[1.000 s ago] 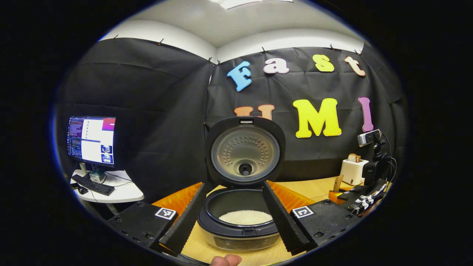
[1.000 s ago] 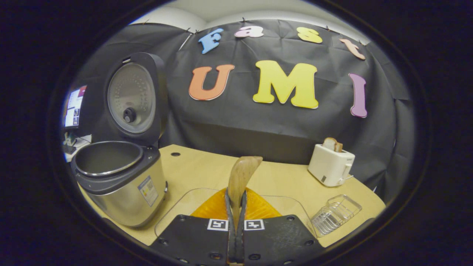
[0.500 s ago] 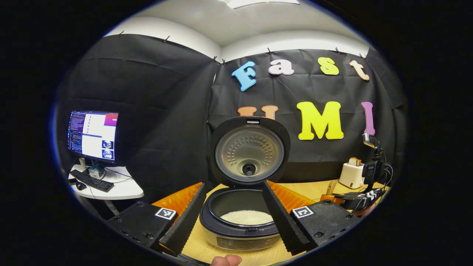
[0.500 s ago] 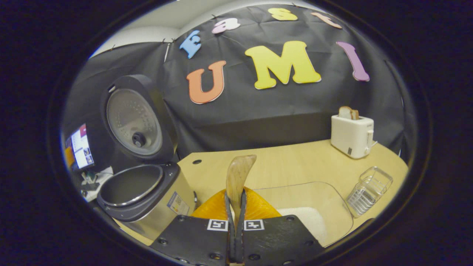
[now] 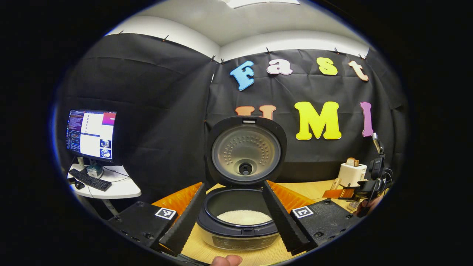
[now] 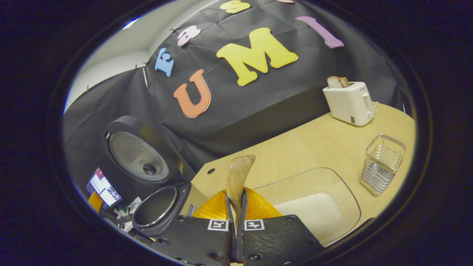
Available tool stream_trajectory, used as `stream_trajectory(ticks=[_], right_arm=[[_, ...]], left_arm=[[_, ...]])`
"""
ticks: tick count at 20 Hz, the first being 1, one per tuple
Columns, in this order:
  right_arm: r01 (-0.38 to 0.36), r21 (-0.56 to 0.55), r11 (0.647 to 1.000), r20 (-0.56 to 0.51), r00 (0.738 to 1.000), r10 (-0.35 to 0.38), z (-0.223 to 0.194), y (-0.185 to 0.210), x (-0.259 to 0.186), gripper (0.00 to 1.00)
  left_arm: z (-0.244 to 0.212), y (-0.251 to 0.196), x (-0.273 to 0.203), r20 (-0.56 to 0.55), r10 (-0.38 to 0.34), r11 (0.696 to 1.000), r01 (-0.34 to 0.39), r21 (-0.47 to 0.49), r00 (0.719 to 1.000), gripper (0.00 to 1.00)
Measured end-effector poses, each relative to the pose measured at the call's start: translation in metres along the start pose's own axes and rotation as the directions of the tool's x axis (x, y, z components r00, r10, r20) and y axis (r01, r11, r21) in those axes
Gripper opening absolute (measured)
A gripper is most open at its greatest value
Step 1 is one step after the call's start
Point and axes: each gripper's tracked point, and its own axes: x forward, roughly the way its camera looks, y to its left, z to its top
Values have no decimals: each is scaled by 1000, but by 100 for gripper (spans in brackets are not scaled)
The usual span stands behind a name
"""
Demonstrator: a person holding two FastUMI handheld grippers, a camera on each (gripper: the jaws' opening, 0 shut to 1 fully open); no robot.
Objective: Close the left gripper, press the button to open the rice cooker; take a wooden spoon from the chopstick holder with the right hand, scoop a spoonful of rice and pour it into the rice cooker, then put the wooden spoon back into the chopstick holder.
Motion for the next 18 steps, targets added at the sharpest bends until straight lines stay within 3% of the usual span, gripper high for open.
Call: stream_trajectory(ticks=[7,9,10,12,15,18], right_arm=[[-27,191,981,38,999,20,24,-34,-16,1],[-27,256,966,47,999,16,31,-47,-21,1],[-32,295,955,51,999,18,36,-53,-22,0],[-37,351,936,57,998,18,43,-61,-25,1],[-26,339,940,88,996,-4,57,-67,-31,0],[-69,383,921,106,994,30,71,-60,-34,1]], left_arm=[[-1,-5,2,-2,0,1000,0,17,1000,98],[-1,-4,1,-1,5,1000,-5,18,1000,93],[0,-3,1,1,8,1000,-8,18,1000,98],[1,0,1,4,15,1000,-15,16,1000,98],[1,6,1,8,34,999,-34,22,999,98],[1,6,1,7,35,999,-35,32,999,98]])
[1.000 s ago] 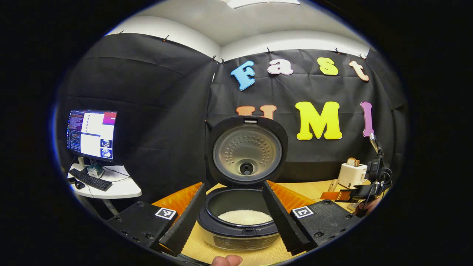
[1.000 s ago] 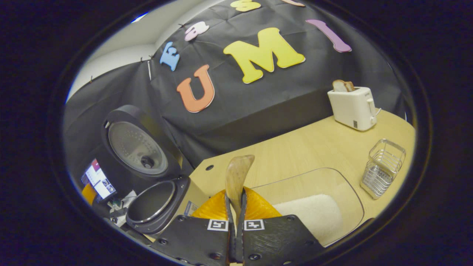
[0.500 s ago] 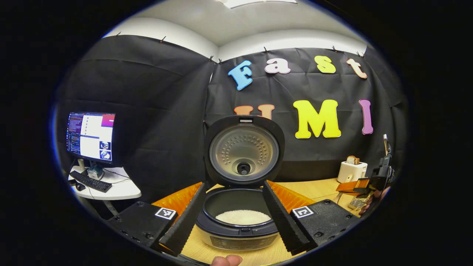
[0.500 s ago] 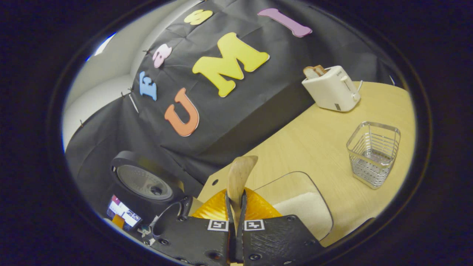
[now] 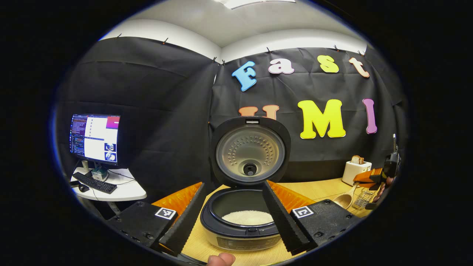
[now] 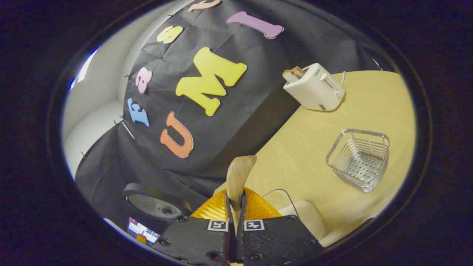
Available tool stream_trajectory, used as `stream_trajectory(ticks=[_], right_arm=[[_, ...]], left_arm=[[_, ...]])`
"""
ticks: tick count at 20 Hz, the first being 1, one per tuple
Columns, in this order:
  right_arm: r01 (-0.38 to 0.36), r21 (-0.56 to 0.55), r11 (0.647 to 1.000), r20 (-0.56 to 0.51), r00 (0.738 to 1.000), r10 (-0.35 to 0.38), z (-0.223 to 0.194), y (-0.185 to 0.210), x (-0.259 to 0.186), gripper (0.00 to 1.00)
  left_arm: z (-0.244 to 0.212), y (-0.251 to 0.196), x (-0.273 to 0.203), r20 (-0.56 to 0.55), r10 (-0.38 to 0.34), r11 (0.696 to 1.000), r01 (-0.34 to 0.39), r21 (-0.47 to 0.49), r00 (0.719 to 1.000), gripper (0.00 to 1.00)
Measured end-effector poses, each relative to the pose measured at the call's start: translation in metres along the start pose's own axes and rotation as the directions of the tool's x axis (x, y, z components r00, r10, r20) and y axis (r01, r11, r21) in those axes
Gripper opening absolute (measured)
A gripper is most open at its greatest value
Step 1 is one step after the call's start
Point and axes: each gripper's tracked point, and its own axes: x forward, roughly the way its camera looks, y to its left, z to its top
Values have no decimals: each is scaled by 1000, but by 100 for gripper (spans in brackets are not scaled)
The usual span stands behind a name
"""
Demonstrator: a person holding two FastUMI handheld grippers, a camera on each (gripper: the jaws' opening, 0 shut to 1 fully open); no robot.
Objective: Close the left gripper, press the button to open the rice cooker; take a wooden spoon from the chopstick holder with the right hand, scoop a spoonful of rice and pour it into the rice cooker, then put the wooden spoon back into the chopstick holder.
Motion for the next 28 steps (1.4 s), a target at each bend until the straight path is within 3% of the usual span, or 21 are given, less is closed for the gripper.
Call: stream_trajectory(ticks=[7,14,21,28], right_arm=[[-93,36,995,-7,996,93,9,65,12,1],[-227,-16,974,-122,967,223,-42,160,39,1],[-299,-117,947,-215,939,270,-103,217,57,1],[-328,-243,913,-224,935,276,-136,241,65,1]], left_arm=[[-1,25,-1,-4,51,999,-51,17,999,98],[-5,42,-2,-6,77,996,-77,41,997,98],[-5,48,-1,-4,113,993,-113,40,994,98],[-7,49,-1,-3,132,991,-132,33,991,98]])
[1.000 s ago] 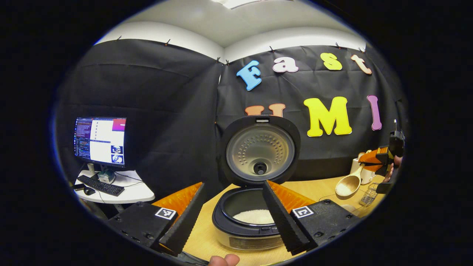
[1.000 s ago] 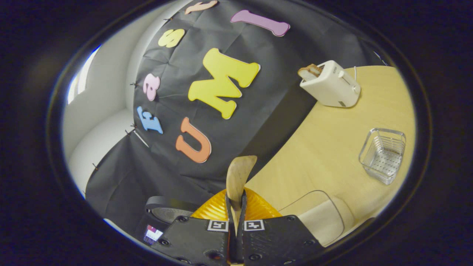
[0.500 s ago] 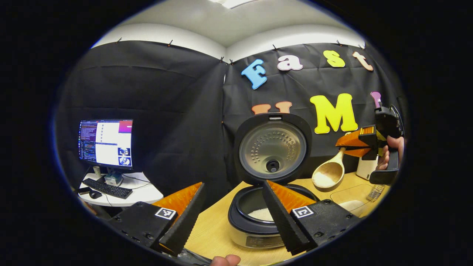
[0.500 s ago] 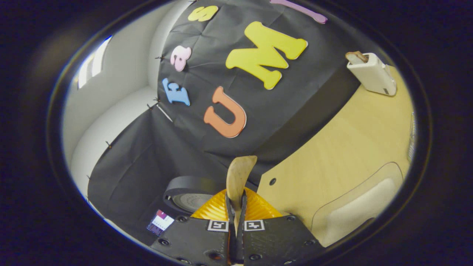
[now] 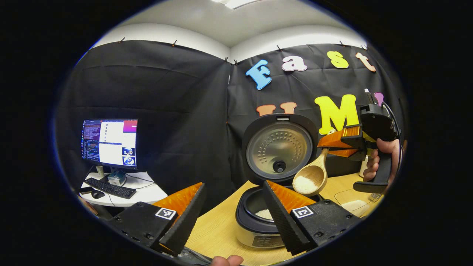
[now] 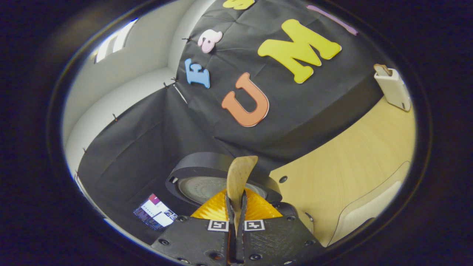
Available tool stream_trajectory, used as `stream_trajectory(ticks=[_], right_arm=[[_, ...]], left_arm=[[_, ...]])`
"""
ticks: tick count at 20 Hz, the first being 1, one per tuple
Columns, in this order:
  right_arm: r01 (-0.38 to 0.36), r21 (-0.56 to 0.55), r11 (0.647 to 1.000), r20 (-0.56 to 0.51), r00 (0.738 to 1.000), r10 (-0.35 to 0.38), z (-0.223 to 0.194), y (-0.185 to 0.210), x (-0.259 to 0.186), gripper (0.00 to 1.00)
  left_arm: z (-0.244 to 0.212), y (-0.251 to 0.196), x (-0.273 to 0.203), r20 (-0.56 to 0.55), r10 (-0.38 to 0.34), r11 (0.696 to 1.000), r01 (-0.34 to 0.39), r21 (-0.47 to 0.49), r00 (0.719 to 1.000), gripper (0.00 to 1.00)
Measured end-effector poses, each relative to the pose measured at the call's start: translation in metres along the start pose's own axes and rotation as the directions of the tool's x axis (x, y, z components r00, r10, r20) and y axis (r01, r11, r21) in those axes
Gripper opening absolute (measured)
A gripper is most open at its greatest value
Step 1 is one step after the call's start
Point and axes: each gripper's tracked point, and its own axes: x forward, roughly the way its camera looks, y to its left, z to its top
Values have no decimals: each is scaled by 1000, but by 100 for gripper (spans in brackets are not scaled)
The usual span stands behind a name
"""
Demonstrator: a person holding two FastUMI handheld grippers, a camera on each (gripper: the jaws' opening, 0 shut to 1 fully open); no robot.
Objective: Close the left gripper, press the button to open the rice cooker; take a wooden spoon from the chopstick holder with the right hand, scoop a spoonful of rice and pour it into the rice cooker, then put the wooden spoon back into the chopstick holder.
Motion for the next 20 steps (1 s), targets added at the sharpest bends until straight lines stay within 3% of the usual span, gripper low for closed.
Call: stream_trajectory(ticks=[6,13,15,20], right_arm=[[10,-182,983,48,999,-2,-8,15,7,1],[40,-413,910,136,991,18,-3,33,9,1],[46,-468,882,147,989,26,-5,39,9,1],[58,-628,776,173,983,66,-12,55,10,1]], left_arm=[[-3,2,1,-1,11,1000,-11,-6,1000,98],[-2,2,1,9,8,1000,-8,-21,1000,98],[-1,3,2,13,10,1000,-9,-22,1000,98],[-5,4,3,9,13,1000,-13,-23,1000,98]])
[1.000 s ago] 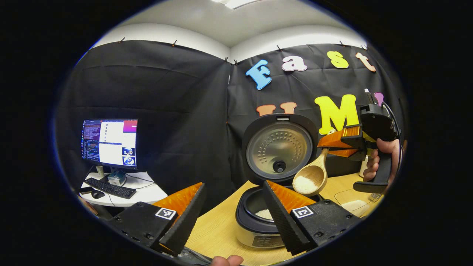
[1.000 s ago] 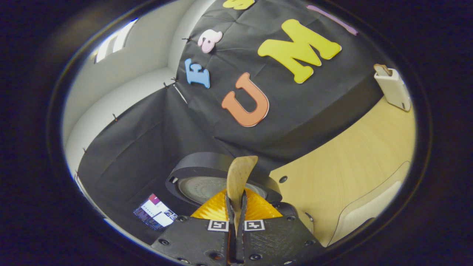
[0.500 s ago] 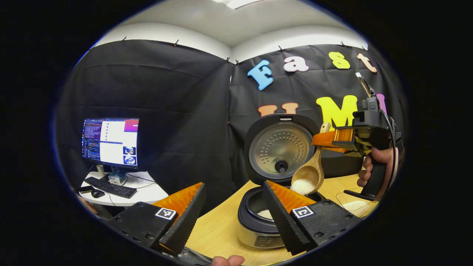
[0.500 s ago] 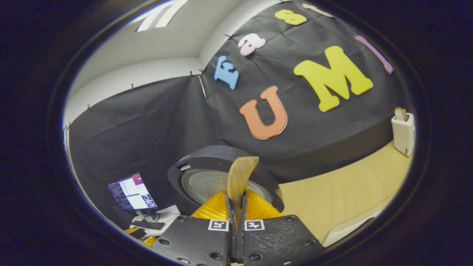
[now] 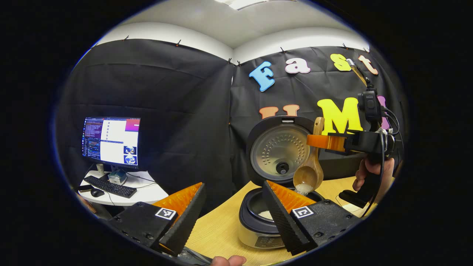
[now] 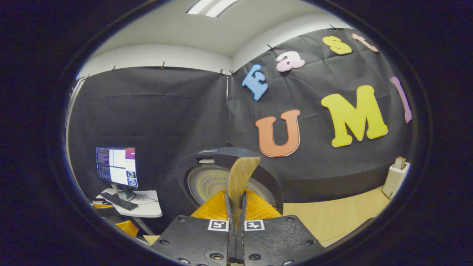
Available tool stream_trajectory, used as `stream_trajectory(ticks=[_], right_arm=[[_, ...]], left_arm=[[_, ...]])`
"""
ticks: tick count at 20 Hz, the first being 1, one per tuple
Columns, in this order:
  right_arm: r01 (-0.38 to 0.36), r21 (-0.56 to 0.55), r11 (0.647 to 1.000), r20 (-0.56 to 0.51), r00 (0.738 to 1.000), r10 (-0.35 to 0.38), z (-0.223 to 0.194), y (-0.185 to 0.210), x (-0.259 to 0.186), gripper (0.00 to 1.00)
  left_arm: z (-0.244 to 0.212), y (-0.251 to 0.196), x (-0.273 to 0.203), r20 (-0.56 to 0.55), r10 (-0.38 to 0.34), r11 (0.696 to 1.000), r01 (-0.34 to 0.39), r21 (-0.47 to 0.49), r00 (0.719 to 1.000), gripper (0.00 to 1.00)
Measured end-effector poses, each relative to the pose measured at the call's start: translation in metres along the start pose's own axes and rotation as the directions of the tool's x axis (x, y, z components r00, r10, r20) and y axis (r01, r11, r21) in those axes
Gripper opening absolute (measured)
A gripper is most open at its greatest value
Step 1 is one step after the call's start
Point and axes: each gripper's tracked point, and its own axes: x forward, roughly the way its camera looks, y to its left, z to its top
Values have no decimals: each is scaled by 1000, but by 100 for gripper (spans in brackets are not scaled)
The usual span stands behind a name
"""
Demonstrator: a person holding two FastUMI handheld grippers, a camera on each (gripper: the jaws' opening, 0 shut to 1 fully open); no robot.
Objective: Close the left gripper, press the button to open the rice cooker; take a wooden spoon from the chopstick holder with the right hand, scoop a spoonful of rice and pour it into the rice cooker, then put the wooden spoon back into the chopstick holder.
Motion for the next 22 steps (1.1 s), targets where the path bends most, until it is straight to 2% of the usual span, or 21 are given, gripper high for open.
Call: stream_trajectory(ticks=[6,9,15,22], right_arm=[[-32,-220,975,45,998,43,5,26,2,1],[-41,-281,959,44,998,55,2,32,5,1],[-51,-261,964,43,997,64,5,35,2,1],[-56,-185,981,32,997,63,13,28,-14,1]], left_arm=[[0,4,0,16,10,1000,-10,-2,1000,98],[-1,6,-1,18,12,1000,-12,-2,1000,98],[0,5,-2,23,4,1000,-4,-5,1000,98],[4,-2,-3,28,-18,1000,18,2,999,98]])
